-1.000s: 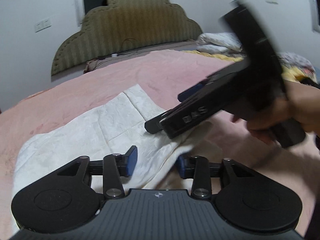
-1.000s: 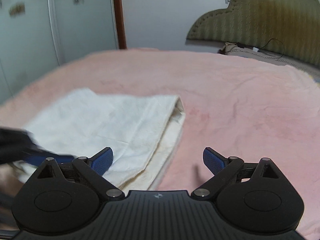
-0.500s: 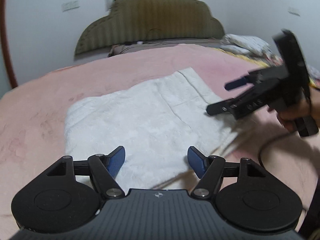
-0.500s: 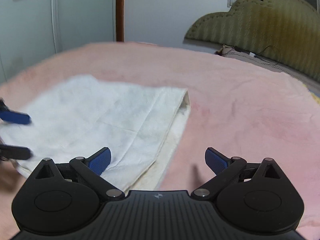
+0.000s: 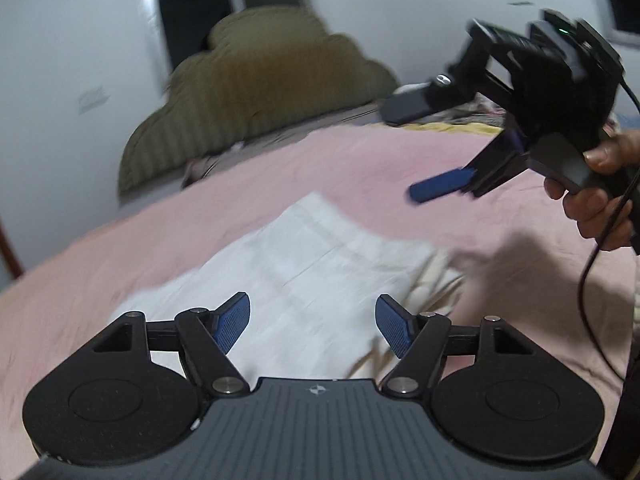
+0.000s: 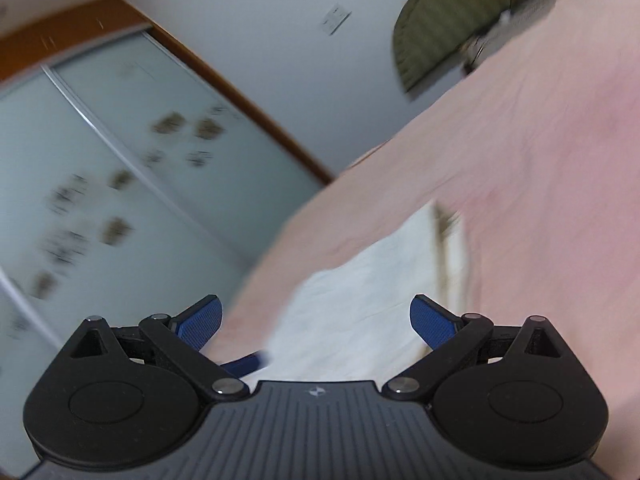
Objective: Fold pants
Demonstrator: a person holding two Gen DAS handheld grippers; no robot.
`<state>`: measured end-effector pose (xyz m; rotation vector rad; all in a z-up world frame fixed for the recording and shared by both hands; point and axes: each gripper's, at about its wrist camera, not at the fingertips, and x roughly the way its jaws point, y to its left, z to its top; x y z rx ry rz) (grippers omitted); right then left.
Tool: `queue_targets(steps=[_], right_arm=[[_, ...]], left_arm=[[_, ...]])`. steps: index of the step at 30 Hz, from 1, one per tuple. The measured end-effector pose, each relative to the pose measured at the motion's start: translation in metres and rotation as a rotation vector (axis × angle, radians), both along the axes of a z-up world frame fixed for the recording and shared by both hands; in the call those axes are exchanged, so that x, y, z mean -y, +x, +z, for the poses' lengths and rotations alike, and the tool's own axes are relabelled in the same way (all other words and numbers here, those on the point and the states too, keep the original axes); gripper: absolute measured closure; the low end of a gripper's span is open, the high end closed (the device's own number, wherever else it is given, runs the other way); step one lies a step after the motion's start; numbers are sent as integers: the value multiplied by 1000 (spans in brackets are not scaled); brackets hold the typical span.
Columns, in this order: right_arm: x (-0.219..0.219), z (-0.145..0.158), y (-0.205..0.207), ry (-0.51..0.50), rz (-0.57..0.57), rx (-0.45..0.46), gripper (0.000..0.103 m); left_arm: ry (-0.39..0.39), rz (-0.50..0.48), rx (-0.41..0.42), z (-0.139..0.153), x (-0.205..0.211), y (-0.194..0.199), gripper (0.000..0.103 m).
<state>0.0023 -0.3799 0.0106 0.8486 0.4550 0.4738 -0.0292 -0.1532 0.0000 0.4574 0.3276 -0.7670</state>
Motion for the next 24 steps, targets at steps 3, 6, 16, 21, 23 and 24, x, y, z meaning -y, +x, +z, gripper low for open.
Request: queue_targets(steps=[3, 6, 16, 21, 23, 24], right_arm=[[0, -10, -4, 70, 33, -28, 2], [1, -10, -1, 46, 15, -53, 2], [-5, -22, -1, 53, 36, -97, 1], [-5, -25, 0, 49, 17, -128, 1], [-5, -25, -1, 36, 1, -137, 1], [-6, -24, -1, 31, -4, -138, 1]], left_arm=[[37, -53, 35, -5, 22, -6, 31], [72, -116, 68, -13, 41, -11, 39], [154, -110, 123, -34, 67, -2, 64], [223, -148, 198, -43, 79, -13, 72], [244, -155, 200, -46, 82, -14, 87], [246, -156, 199, -47, 83, -14, 89]])
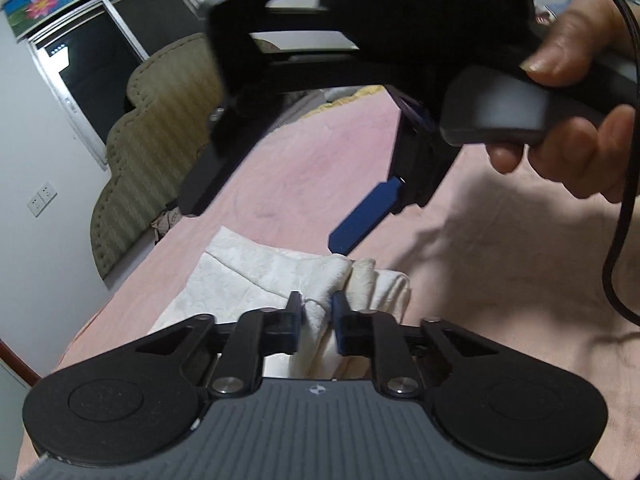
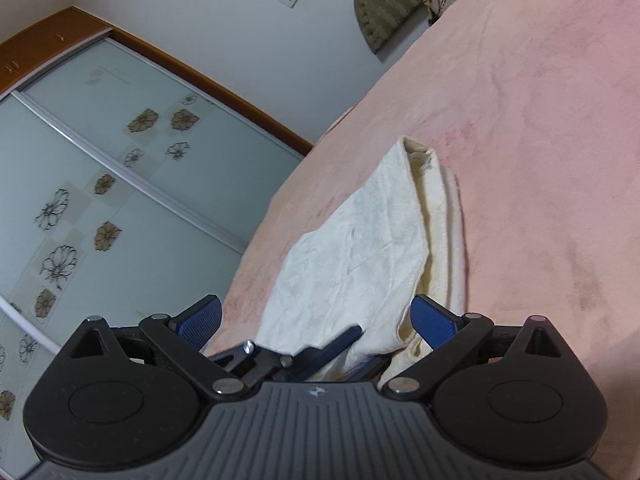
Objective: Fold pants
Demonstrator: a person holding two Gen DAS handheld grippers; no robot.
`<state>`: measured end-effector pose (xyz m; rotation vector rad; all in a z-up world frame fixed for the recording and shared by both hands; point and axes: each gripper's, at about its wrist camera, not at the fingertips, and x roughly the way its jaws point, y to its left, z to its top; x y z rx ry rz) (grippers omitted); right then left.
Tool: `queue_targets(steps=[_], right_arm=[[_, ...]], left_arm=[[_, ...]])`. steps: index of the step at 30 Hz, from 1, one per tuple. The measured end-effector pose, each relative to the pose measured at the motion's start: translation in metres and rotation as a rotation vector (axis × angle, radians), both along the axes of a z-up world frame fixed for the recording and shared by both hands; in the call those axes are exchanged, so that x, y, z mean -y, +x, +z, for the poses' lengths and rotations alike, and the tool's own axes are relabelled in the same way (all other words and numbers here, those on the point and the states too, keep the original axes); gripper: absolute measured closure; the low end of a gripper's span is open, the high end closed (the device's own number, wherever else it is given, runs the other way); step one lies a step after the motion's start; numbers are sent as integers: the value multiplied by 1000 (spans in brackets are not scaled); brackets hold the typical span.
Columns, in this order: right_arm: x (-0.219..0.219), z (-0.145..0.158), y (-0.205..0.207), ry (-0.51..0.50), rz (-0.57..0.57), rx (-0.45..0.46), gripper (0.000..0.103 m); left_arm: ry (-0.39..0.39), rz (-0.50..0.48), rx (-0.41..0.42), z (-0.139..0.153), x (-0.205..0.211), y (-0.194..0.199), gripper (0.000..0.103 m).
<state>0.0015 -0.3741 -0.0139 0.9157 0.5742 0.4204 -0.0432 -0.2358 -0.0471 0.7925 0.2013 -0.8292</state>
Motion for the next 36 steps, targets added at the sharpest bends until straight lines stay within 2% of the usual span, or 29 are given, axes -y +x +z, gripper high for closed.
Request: queue_targets(steps=[4, 8, 13, 16, 18, 20, 21, 23, 25, 27, 29, 31, 33, 36], right_arm=[[0, 3, -2, -11, -20, 7, 1], [0, 6, -3, -36, -38, 7, 1], [-8, 12, -2, 6, -18, 87, 1], [-17, 10, 6, 50, 32, 128, 1], [-23, 4, 17, 30, 39, 75, 1], [-28, -1, 25, -62, 3, -6, 1], [-29, -1, 26, -88, -5, -9, 1], [-31, 4, 24, -83, -12, 17, 1], [-36, 12, 24, -89, 6, 64, 1], [-41, 17, 27, -131, 15, 75, 1], [-49, 15, 32, -203, 23, 48, 1], [-58, 7, 36, -295, 23, 6, 1], [-66, 2, 33, -361, 35, 22, 1], [-76, 10, 19, -483, -43, 53, 1]], left_arm=[[-42, 11, -2, 1, -1, 0, 94], [-74, 17, -46, 6, -3, 0, 95], [-78, 24, -83, 0, -3, 3, 96], [-78, 26, -71, 0, -4, 3, 95], [-80, 29, -62, 1, -5, 3, 94], [-93, 31, -65, 3, -8, 2, 80], [-116, 32, -86, 6, -13, 2, 79], [-175, 42, -178, 17, -25, 3, 64], [-238, 61, -254, 28, -43, 6, 53], [-278, 118, -254, 35, -62, 9, 47], [-309, 209, -240, 39, -81, 19, 37], [-326, 318, -248, 38, -98, 33, 35], [-319, 405, -303, 33, -111, 47, 36], [-351, 452, -358, 30, -124, 55, 36]])
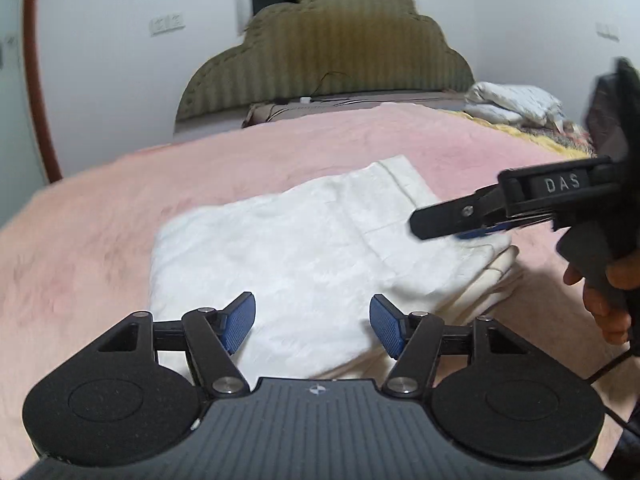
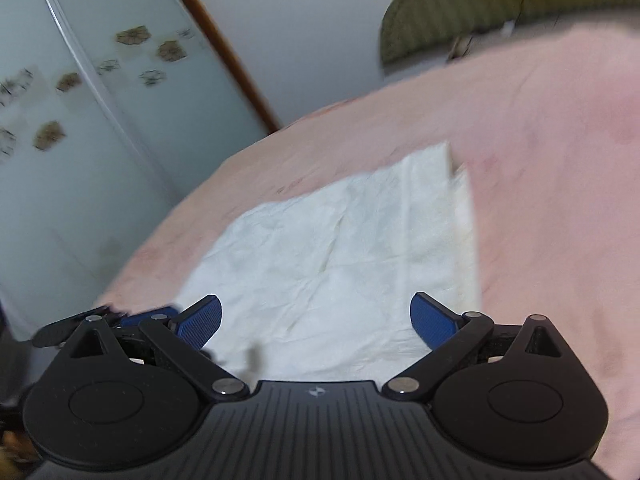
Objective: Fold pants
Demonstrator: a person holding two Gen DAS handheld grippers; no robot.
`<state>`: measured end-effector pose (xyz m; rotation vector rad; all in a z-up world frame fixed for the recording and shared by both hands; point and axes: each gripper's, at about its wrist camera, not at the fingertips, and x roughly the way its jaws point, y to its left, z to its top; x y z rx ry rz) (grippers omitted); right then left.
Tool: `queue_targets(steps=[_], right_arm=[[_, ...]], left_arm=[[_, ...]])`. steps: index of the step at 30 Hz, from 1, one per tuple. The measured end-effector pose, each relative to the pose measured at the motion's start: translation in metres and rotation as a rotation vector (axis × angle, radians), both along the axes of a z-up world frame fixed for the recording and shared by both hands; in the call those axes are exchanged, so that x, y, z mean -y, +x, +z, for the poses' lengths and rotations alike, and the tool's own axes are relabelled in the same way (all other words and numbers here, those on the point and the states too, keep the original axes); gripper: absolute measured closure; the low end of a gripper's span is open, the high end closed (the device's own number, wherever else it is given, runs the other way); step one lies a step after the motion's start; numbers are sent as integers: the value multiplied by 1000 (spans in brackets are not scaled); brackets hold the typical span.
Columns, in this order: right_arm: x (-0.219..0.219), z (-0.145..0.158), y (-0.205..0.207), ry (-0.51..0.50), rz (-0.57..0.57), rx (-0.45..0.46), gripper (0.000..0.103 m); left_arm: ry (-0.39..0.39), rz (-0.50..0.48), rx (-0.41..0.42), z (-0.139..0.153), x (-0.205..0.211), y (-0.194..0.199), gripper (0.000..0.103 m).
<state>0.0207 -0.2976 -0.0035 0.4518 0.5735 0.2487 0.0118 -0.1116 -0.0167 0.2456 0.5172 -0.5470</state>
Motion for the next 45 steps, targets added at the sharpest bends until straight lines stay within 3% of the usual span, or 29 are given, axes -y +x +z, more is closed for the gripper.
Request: queue_targets(steps=[4, 10, 14, 27, 30, 33, 35, 38, 43, 45], right_arm=[[-16, 11, -12, -174, -138, 76, 1], [-35, -15, -6, -220, -193, -8, 1], [-49, -22, -10, -316, -196, 13, 0], [-42, -24, -7, -265, -186, -2, 0], [-35, -19, -5, -270, -150, -3, 0], [-14, -14, 5, -273, -175, -39, 0], [9, -17, 16, -225, -150, -52, 0], [50, -32, 33, -22, -89, -94, 0], [61, -39, 55, 179, 139, -96, 0], [56, -39, 62, 166, 186, -95, 0]], left_arm=[[18, 110, 44, 7, -5, 7, 32], [50, 238, 11, 6, -15, 17, 23], [42, 267, -4, 5, -26, 20, 14], [17, 290, -42, -3, -35, 29, 5], [-25, 285, -74, 0, -46, 40, 7], [-122, 306, -140, 3, -69, 63, 9], [-224, 323, -248, 0, -89, 86, 12], [-400, 291, -458, -13, -112, 116, 13], [-457, 154, -529, -17, -105, 132, 13], [-478, 90, -554, -20, -95, 134, 14]])
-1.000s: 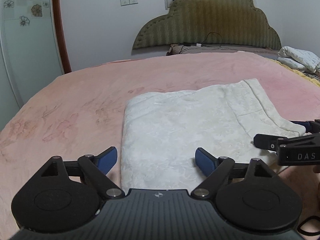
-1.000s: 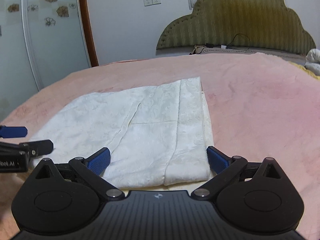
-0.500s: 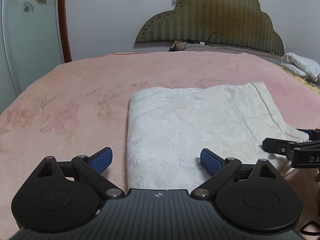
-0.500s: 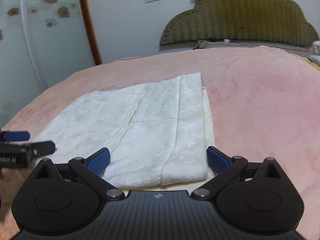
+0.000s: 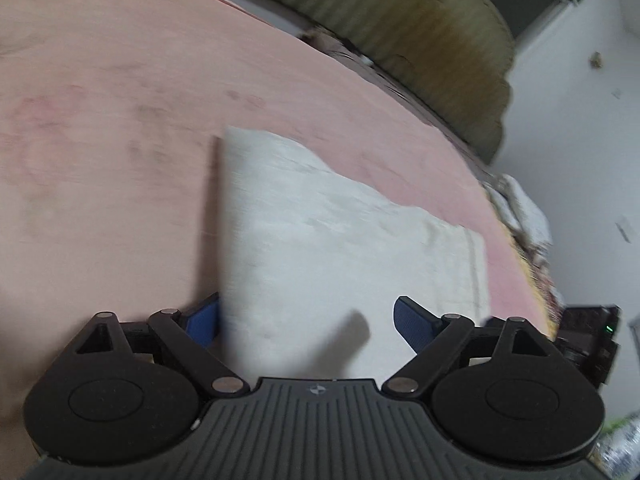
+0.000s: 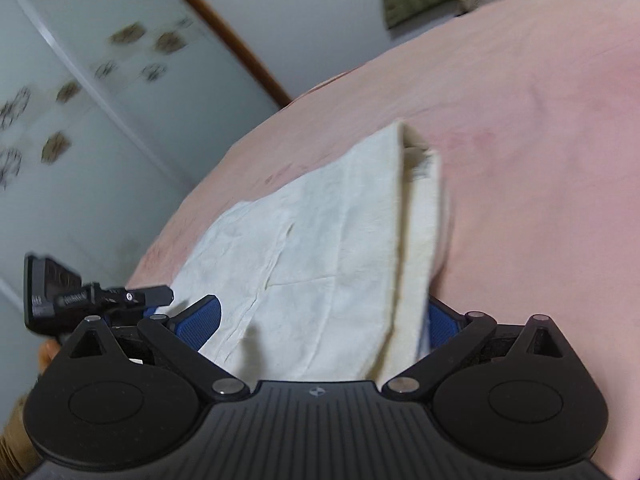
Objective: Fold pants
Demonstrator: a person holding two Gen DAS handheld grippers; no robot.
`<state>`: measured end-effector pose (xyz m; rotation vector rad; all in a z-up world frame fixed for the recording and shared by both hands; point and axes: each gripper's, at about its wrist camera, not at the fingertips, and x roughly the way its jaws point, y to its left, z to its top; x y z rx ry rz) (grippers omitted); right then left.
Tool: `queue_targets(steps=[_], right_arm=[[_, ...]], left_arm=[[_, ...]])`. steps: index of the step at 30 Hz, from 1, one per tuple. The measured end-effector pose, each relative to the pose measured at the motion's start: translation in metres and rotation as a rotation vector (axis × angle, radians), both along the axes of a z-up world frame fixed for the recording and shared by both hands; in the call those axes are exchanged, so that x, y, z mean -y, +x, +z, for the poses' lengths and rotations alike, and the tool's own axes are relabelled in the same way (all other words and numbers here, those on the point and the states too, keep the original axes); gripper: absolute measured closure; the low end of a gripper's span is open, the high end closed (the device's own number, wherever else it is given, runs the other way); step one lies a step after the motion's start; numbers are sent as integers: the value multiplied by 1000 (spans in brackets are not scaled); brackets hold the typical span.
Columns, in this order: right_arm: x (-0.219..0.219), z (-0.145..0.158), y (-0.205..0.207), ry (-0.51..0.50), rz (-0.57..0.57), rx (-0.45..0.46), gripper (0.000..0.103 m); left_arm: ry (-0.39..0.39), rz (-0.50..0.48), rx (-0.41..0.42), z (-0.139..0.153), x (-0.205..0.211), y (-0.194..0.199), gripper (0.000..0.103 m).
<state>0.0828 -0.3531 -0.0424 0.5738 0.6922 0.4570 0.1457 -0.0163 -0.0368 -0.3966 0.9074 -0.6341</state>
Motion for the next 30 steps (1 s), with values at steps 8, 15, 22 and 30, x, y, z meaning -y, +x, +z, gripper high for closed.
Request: queue_targets(steps=[8, 15, 22, 30], right_arm=[[-4, 0, 13, -37, -47, -17, 62], [-33, 36, -5, -169, -44, 130, 77], [-69, 74, 45, -253, 3, 221, 77], [-92, 43, 126, -300, -130, -24, 54]], left_arm=[[63, 28, 43, 0, 9, -10, 80], [223, 43, 332, 31, 27, -48, 89], [305, 131, 471, 64, 12, -28, 89], [465, 283, 263, 36, -6, 46, 62]])
